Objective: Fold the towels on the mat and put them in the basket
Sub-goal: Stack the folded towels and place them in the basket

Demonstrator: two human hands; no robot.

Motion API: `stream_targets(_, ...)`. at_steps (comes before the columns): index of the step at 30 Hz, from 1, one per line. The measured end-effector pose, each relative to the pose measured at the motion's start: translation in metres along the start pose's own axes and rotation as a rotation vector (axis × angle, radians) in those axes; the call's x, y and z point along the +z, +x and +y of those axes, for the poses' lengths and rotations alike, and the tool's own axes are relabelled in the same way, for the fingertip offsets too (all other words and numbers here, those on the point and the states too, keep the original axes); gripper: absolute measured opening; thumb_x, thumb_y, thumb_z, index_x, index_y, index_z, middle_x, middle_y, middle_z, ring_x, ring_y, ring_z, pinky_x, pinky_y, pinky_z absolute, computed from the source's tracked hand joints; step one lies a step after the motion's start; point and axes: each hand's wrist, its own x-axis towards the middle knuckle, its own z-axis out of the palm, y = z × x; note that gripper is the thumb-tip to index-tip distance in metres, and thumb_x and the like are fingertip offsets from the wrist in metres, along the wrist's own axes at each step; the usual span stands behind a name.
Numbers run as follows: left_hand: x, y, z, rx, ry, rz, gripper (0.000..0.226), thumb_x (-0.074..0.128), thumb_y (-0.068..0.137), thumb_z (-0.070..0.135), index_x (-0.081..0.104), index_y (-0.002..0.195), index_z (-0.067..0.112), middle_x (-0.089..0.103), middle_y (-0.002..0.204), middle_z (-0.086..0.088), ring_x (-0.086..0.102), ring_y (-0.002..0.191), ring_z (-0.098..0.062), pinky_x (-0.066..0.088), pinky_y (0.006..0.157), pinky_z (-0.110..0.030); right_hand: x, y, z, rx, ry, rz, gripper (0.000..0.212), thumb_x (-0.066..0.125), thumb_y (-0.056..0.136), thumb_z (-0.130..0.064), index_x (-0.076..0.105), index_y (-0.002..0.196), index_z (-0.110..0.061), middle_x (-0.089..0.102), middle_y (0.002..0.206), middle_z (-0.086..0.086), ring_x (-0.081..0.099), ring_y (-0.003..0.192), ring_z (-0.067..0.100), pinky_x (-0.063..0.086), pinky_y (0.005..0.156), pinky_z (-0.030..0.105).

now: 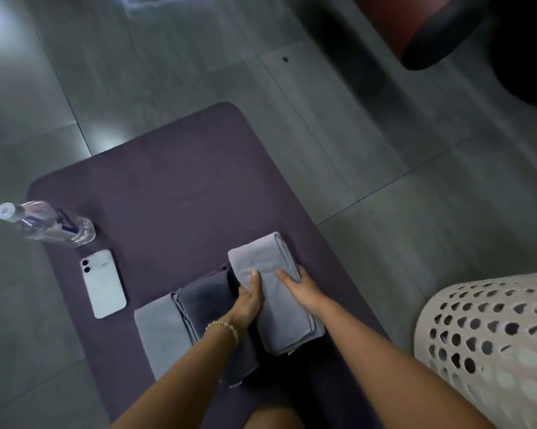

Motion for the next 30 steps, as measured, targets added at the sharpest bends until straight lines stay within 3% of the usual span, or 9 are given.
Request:
stream_targets(3,0.003,0.006,0.001,-0.092,-0.092,0.062,0.105,0.048,0.069,0.083,0.036,0.144,0.010,0.050,0.139,-0.004,0.053,0.121,-0.021,0.041,0.107,-0.035,-0.009,0.000,0.001,0.021,0.049,-0.010,0.045,0.065,0.087,-0.040,0.056,0.125,-0.018,0.064,0.118,-0.001,0.060,0.111,0.016,0.047,0.097,0.031)
stream_targets(6,0.008,0.004,0.012,-0.106,-0.183,-0.056,0.075,0.060,0.073,0.070,0.060,0.123,0.015,0.067,0.118,-0.004,0.065,0.105,-0.019,0.049,0.095,-0.034,-0.020,-0.006,-0.002,0.072,0.164,-0.069,0.053,0.066,0.083,-0.050,0.060,0.125,-0.018,0.068,0.114,-0.001,0.066,0.103,0.014,0.052,0.094,0.034)
stream_targets(10,0.021,-0.006,0.036,-0.059,-0.203,-0.185,0.067,0.066,0.072,0.062,0.061,0.123,0.020,0.070,0.114,-0.005,0.067,0.104,-0.022,0.050,0.095,-0.039,-0.040,-0.022,-0.011,0.079,0.314,-0.136,0.042,0.061,0.086,-0.050,0.062,0.118,-0.022,0.072,0.108,0.001,0.069,0.098,0.015,0.055,0.088,0.034)
stream_targets(15,0.052,-0.025,0.081,0.046,-0.129,-0.165,0.069,0.073,0.069,0.059,0.060,0.122,0.018,0.072,0.108,-0.006,0.070,0.097,-0.024,0.054,0.087,-0.042,-0.080,-0.058,-0.036,-0.032,0.418,-0.036,0.015,0.058,0.091,-0.043,0.060,0.097,-0.030,0.070,0.093,-0.008,0.067,0.078,-0.002,0.053,0.064,0.015)
stream_targets(17,0.067,-0.035,0.107,0.069,-0.092,-0.167,0.088,0.078,0.060,0.065,0.050,0.131,0.020,0.069,0.114,-0.006,0.069,0.098,-0.025,0.055,0.086,-0.044,-0.097,-0.076,-0.050,-0.128,0.434,0.035,0.028,0.064,0.085,-0.047,0.059,0.107,-0.032,0.068,0.108,-0.004,0.066,0.093,0.002,0.055,0.079,0.021)
stream_targets(19,0.085,-0.047,0.137,0.098,-0.045,-0.205,0.101,0.080,0.052,0.070,0.044,0.135,0.023,0.066,0.119,-0.005,0.068,0.101,-0.026,0.054,0.089,-0.045,-0.121,-0.096,-0.067,-0.234,0.460,0.111,0.057,0.071,0.072,-0.058,0.054,0.117,-0.029,0.065,0.117,-0.003,0.064,0.101,0.007,0.054,0.086,0.026)
stream_targets(22,0.123,-0.084,0.185,0.159,0.028,-0.354,0.088,0.075,0.059,0.069,0.052,0.130,0.022,0.067,0.117,-0.007,0.067,0.104,-0.026,0.050,0.094,-0.044,-0.170,-0.135,-0.096,-0.326,0.457,0.184,0.097,0.074,0.049,-0.074,0.043,0.129,-0.028,0.059,0.123,-0.006,0.061,0.107,0.007,0.052,0.092,0.030)
stream_targets(26,0.183,-0.144,0.240,0.291,0.086,-0.498,0.078,0.072,0.068,0.064,0.056,0.129,0.019,0.068,0.117,-0.008,0.065,0.107,-0.025,0.048,0.098,-0.041,-0.242,-0.186,-0.122,-0.410,0.466,0.223,0.107,0.078,0.048,-0.072,0.038,0.138,-0.029,0.057,0.129,-0.011,0.058,0.114,0.006,0.046,0.102,0.034)
stream_targets(30,0.256,-0.188,0.268,0.468,0.150,-0.551,0.072,0.070,0.073,0.061,0.052,0.130,0.021,0.067,0.118,-0.006,0.066,0.105,-0.024,0.052,0.092,-0.041,-0.305,-0.249,-0.125,-0.504,0.531,0.286,0.077,0.082,0.057,-0.052,0.049,0.124,-0.034,0.064,0.117,-0.013,0.064,0.104,0.003,0.051,0.087,0.024)
